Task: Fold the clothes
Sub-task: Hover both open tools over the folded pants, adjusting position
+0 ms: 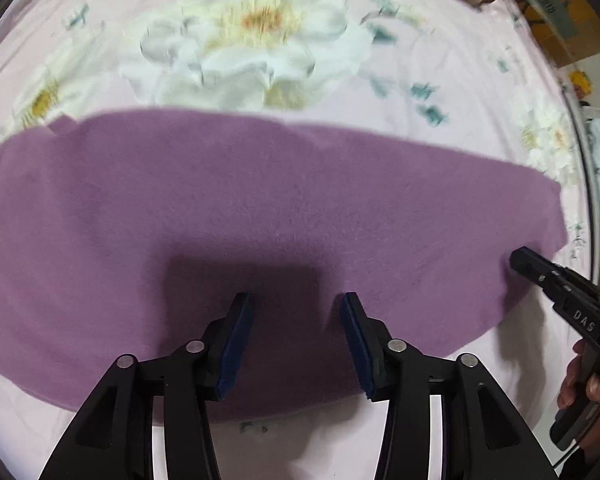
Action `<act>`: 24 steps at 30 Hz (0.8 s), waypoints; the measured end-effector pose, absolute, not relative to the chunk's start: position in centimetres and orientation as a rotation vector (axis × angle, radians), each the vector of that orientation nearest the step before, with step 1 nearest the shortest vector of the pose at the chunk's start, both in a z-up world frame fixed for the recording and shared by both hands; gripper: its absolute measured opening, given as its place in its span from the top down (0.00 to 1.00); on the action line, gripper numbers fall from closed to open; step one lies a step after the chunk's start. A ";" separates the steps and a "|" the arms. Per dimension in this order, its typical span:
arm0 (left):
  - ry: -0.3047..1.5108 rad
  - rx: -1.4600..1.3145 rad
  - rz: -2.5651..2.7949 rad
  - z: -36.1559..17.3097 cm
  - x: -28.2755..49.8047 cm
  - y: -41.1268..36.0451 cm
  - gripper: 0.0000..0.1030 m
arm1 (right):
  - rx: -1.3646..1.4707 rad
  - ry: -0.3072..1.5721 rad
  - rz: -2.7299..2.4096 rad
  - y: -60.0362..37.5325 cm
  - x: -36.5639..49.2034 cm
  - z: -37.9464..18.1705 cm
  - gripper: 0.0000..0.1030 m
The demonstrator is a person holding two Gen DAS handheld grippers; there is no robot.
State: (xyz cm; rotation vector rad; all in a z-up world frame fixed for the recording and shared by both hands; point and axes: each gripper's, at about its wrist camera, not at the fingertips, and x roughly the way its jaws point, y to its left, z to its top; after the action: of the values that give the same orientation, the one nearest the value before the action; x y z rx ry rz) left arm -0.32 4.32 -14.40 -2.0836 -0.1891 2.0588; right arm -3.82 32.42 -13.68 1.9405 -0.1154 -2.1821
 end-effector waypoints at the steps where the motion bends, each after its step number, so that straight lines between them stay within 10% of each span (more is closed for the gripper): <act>1: -0.190 -2.100 2.059 -14.6 -0.4 4.5 0.53 | 1.950 -0.131 -2.182 33.1 -3.9 -13.7 0.83; 24: -0.185 -2.080 2.057 -14.0 -2.8 9.3 0.45 | 1.910 -0.627 -2.318 46.7 -4.2 -12.5 0.80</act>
State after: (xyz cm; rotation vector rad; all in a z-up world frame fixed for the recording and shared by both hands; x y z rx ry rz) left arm -2.81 9.33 -13.98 -2.0799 -0.1847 2.0573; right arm -4.16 46.69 -12.49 1.9101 -0.6267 -2.3184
